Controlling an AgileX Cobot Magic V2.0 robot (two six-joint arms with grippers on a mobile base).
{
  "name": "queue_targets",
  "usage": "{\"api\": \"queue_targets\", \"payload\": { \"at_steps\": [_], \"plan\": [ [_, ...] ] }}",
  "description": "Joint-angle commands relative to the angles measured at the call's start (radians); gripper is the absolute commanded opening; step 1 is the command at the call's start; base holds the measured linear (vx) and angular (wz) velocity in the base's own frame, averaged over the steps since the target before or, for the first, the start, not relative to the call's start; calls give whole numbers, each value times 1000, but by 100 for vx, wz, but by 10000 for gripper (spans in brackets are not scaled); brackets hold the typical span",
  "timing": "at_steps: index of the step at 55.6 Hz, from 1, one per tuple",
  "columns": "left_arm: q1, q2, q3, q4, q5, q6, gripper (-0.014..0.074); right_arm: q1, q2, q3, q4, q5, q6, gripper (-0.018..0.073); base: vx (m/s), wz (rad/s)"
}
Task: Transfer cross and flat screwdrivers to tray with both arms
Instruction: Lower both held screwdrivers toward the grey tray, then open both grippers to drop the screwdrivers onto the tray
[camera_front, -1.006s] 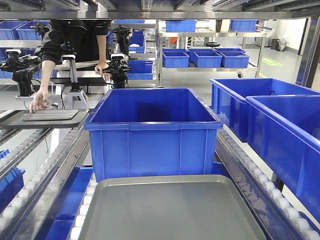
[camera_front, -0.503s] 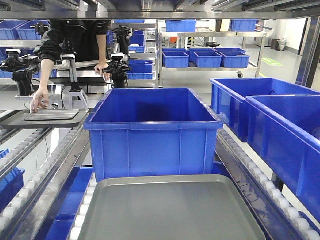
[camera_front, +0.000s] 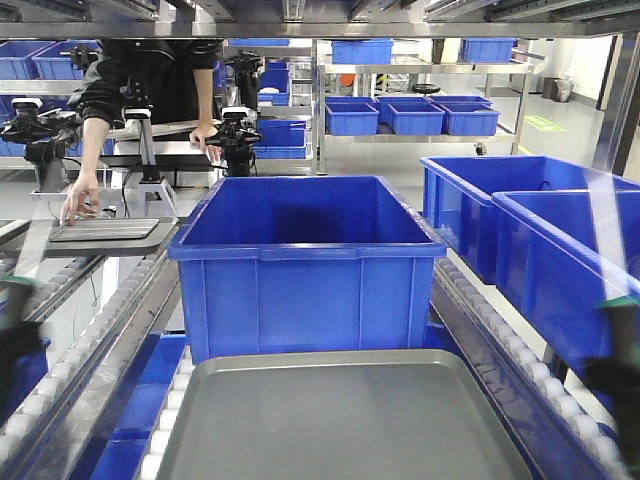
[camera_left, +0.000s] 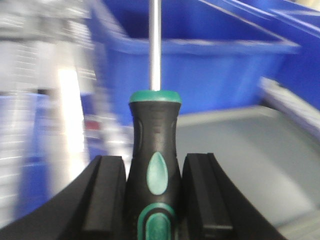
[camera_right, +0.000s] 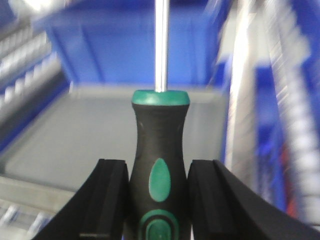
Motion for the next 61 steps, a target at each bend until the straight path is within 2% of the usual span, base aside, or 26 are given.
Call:
{"api": "queue_targets", "payload": {
  "at_steps": [1,4,7,12,16,22,30,38,47,52,61],
  "plan": [
    [-69,81,-31,-253,-82,183,1,1,107,-32,123,-82,-88,-8,0,0],
    [-109,156,-31,-351,-103,215,2,1,183,-32,188,-100,-134,-8,0,0],
    [-153,222,-39,-403,-145,239,3,1,250,-32,274,-109,-191,-8,0,0],
    [-226,347,-75,-470,-211,243,3,1,339,-32,353,-121,-261,-8,0,0],
    [-269,429,-118,-474,-242,251,3,1,400,-32,408,-148,-324,-8,0,0],
    [-299,548,-181,-475,-256,193,3,1,487,-32,484,-193,-399,-8,0,0],
    [-300,637,-242,-475,-267,153,4,1,562,-32,579,-218,-523,-8,0,0],
    [-300,655,-256,-474,-297,155,24,1,606,-32,634,-215,-597,16,0,0],
    [-300,655,-256,-473,-292,171,151,1,609,-32,642,-207,-634,163,0,0],
    [-300,655,-256,-473,-267,173,284,1,609,-32,649,-207,-634,322,0,0],
    [-299,655,-256,-473,-242,173,489,1,608,-32,667,-203,-634,533,0,0]
  ]
}}
